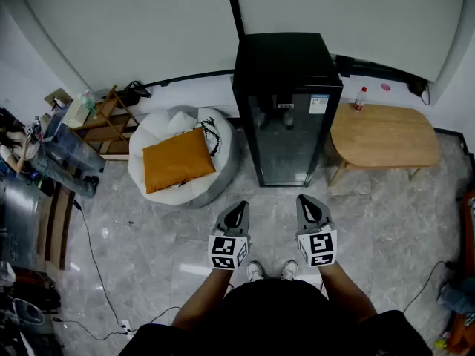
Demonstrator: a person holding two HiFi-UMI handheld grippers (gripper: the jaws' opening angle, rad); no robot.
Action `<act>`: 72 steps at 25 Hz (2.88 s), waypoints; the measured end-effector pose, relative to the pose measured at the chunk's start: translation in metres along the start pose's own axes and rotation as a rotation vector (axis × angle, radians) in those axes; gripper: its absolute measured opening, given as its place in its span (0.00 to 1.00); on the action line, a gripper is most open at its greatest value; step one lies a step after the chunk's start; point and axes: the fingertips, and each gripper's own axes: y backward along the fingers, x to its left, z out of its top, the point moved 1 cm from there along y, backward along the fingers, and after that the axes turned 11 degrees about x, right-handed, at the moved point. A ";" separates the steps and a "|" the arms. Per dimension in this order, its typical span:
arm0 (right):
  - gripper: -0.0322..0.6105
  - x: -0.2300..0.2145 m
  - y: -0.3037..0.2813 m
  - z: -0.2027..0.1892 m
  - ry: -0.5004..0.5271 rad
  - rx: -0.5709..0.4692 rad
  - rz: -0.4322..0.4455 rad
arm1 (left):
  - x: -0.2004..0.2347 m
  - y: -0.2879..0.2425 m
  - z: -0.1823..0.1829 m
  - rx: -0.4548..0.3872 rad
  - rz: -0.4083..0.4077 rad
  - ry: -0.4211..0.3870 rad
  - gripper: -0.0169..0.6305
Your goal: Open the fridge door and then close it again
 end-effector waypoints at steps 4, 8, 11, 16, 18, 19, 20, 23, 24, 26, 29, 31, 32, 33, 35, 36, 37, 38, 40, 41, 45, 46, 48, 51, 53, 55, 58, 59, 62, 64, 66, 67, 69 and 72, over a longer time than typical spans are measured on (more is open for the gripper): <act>0.08 -0.007 -0.002 -0.003 -0.001 0.002 0.007 | -0.007 -0.007 0.002 0.001 0.000 0.001 0.06; 0.08 -0.009 -0.006 -0.003 -0.009 -0.002 0.034 | -0.011 -0.011 0.003 0.001 0.007 -0.007 0.06; 0.08 -0.011 -0.002 0.001 -0.029 -0.037 0.059 | -0.020 -0.014 0.002 0.009 0.012 -0.014 0.06; 0.08 -0.017 0.001 0.002 -0.068 -0.069 0.103 | -0.027 -0.012 0.003 0.018 0.028 -0.037 0.06; 0.08 -0.021 0.001 0.001 -0.071 -0.063 0.102 | -0.025 -0.012 0.001 0.026 0.040 -0.021 0.06; 0.08 -0.023 0.000 0.000 -0.073 -0.060 0.100 | -0.023 -0.012 -0.001 0.029 0.044 -0.012 0.06; 0.08 -0.025 0.000 0.000 -0.074 -0.059 0.099 | -0.022 -0.013 -0.002 0.032 0.046 -0.005 0.06; 0.08 -0.026 -0.005 0.002 -0.069 -0.061 0.115 | -0.017 -0.021 -0.002 0.038 0.045 0.008 0.06; 0.08 -0.024 -0.008 0.003 -0.063 -0.062 0.125 | -0.015 -0.024 -0.002 0.041 0.043 0.010 0.06; 0.08 -0.020 -0.014 0.005 -0.053 -0.064 0.135 | -0.009 -0.030 -0.001 0.044 0.038 0.018 0.06; 0.08 -0.019 -0.027 0.012 -0.045 -0.061 0.124 | 0.004 -0.042 0.004 0.040 0.026 0.026 0.06; 0.08 -0.020 -0.040 0.020 -0.040 -0.057 0.114 | 0.017 -0.051 0.012 0.036 0.020 0.019 0.06; 0.08 -0.020 -0.046 0.024 -0.038 -0.052 0.109 | 0.025 -0.056 0.017 0.033 0.017 0.013 0.06; 0.08 -0.020 -0.053 0.028 -0.034 -0.047 0.105 | 0.033 -0.060 0.022 0.033 0.013 0.008 0.06; 0.08 -0.019 -0.066 0.034 -0.024 -0.034 0.097 | 0.049 -0.071 0.030 0.045 0.004 0.009 0.06; 0.08 -0.019 -0.074 0.036 -0.021 -0.028 0.093 | 0.058 -0.079 0.032 0.057 -0.001 0.016 0.06; 0.08 -0.019 -0.082 0.037 -0.020 -0.022 0.086 | 0.067 -0.086 0.033 0.070 -0.005 0.025 0.06; 0.08 -0.019 -0.090 0.038 -0.022 -0.016 0.079 | 0.076 -0.094 0.035 0.080 -0.010 0.031 0.06; 0.08 -0.018 -0.104 0.040 -0.030 -0.001 0.062 | 0.091 -0.107 0.040 0.084 -0.035 0.031 0.06; 0.08 -0.017 -0.110 0.041 -0.034 0.008 0.054 | 0.097 -0.112 0.044 0.080 -0.056 0.028 0.06; 0.08 -0.016 -0.135 0.045 -0.029 0.044 0.027 | 0.118 -0.139 0.051 0.088 -0.104 -0.002 0.06; 0.08 -0.015 -0.141 0.045 -0.033 0.051 0.022 | 0.124 -0.146 0.051 0.097 -0.109 -0.012 0.06; 0.08 -0.014 -0.152 0.045 -0.047 0.062 0.012 | 0.134 -0.159 0.052 0.109 -0.125 -0.030 0.06; 0.08 -0.012 -0.169 0.044 -0.067 0.080 -0.003 | 0.146 -0.177 0.055 0.119 -0.151 -0.050 0.06; 0.08 -0.010 -0.181 0.042 -0.075 0.098 -0.009 | 0.153 -0.190 0.056 0.130 -0.158 -0.071 0.06; 0.08 -0.010 -0.194 0.041 -0.081 0.106 -0.018 | 0.158 -0.203 0.057 0.137 -0.169 -0.096 0.06; 0.08 -0.010 -0.212 0.042 -0.093 0.102 -0.035 | 0.163 -0.222 0.060 0.134 -0.193 -0.127 0.06; 0.08 -0.011 -0.216 0.042 -0.096 0.102 -0.039 | 0.163 -0.228 0.060 0.132 -0.197 -0.141 0.06; 0.08 -0.010 -0.226 0.040 -0.085 0.111 -0.040 | 0.166 -0.246 0.064 0.128 -0.214 -0.178 0.11; 0.08 -0.007 -0.230 0.037 -0.073 0.123 -0.037 | 0.168 -0.254 0.067 0.124 -0.236 -0.183 0.18; 0.08 -0.003 -0.230 0.031 -0.064 0.138 -0.028 | 0.171 -0.262 0.069 0.122 -0.261 -0.177 0.20; 0.08 -0.001 -0.231 0.028 -0.060 0.145 -0.024 | 0.171 -0.266 0.071 0.124 -0.279 -0.175 0.21; 0.08 0.000 -0.234 0.023 -0.056 0.155 -0.024 | 0.172 -0.278 0.076 0.126 -0.320 -0.189 0.26; 0.08 0.004 -0.234 0.013 -0.057 0.178 -0.026 | 0.173 -0.290 0.084 0.120 -0.355 -0.217 0.27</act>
